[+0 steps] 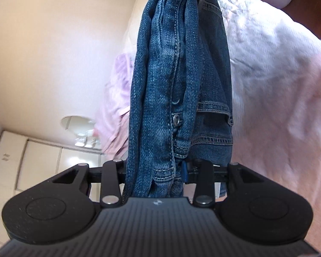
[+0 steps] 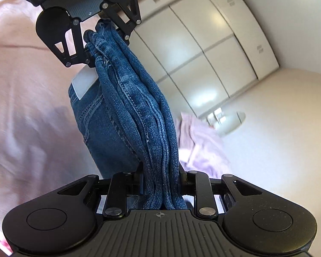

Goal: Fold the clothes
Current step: 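Carry the hanging jeans toward the pillows with both grippers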

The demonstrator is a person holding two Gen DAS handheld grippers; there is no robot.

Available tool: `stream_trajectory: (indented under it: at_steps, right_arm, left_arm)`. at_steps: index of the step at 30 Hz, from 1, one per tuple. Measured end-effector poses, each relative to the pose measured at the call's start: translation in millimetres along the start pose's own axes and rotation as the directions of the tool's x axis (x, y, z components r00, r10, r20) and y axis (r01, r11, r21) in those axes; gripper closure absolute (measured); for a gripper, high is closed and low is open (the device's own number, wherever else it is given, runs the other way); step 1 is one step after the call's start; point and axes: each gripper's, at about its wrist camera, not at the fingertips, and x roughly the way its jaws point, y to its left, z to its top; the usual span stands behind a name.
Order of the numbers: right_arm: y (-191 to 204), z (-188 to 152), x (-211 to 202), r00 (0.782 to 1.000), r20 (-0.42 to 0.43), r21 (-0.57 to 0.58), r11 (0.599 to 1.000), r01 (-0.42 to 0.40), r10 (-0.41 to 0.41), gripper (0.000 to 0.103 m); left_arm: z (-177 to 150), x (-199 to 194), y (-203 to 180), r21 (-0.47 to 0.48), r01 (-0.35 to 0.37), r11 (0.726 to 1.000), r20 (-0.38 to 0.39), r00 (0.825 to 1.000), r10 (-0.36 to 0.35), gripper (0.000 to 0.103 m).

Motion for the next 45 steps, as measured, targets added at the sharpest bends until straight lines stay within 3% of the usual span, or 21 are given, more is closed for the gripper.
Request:
stream_trajectory:
  at_steps: [7,11,19,23,29,33,38,42,45]
  right_arm:
    - [-65.6,23.2,-5.6,0.977,-0.165,0.05,0.991,-0.127,0.133,0.078]
    - [-108.4,46.2,-29.7,0.955,-0.237,0.09,0.983,-0.162,0.179,0.078]
    - [-172.4,80.6,-60.0,0.924,-0.363,0.146,0.987,-0.073,0.122,0.078]
    - [-195.9,68.9,-76.6,0.907,-0.413,0.175,0.985,-0.006,0.079,0.078]
    - [-231.3,32.5,-96.0,0.884,-0.463,0.205,0.978,0.044,0.057,0.078]
    - [-262.6,-6.2,-94.6,0.88,-0.47,0.216,0.975,0.05,0.059,0.078]
    - [-313.9,-78.8,-64.6,0.889,-0.447,0.204,0.979,-0.004,0.097,0.078]
    - [-366.9,-152.3,-5.8,0.907,-0.402,0.161,0.985,-0.068,0.128,0.078]
    - [-407.9,-197.2,45.1,0.926,-0.357,0.112,0.989,-0.093,0.127,0.078]
  left_arm:
    - [26.0,-6.4,65.1,0.0,0.192,0.981,0.041,0.981,-0.191,0.067]
    - [40.9,-20.3,110.5,0.01,0.242,0.97,0.082,0.967,-0.242,0.067]
    - [87.0,-13.7,167.0,0.057,0.249,0.967,0.195,0.947,-0.255,0.068]
    - [117.8,0.4,174.2,0.086,0.255,0.963,0.243,0.932,-0.269,0.068]
    - [164.0,30.0,175.9,0.122,0.271,0.955,0.294,0.909,-0.296,0.068]
    - [203.5,65.3,171.3,0.122,0.274,0.954,0.292,0.909,-0.299,0.068]
    - [264.2,141.0,169.2,0.073,0.29,0.954,0.241,0.924,-0.299,0.068]
    - [312.2,221.5,178.6,0.017,0.286,0.958,0.171,0.943,-0.284,0.068]
    - [336.4,281.0,193.2,-0.03,0.231,0.973,0.122,0.967,-0.226,0.068]
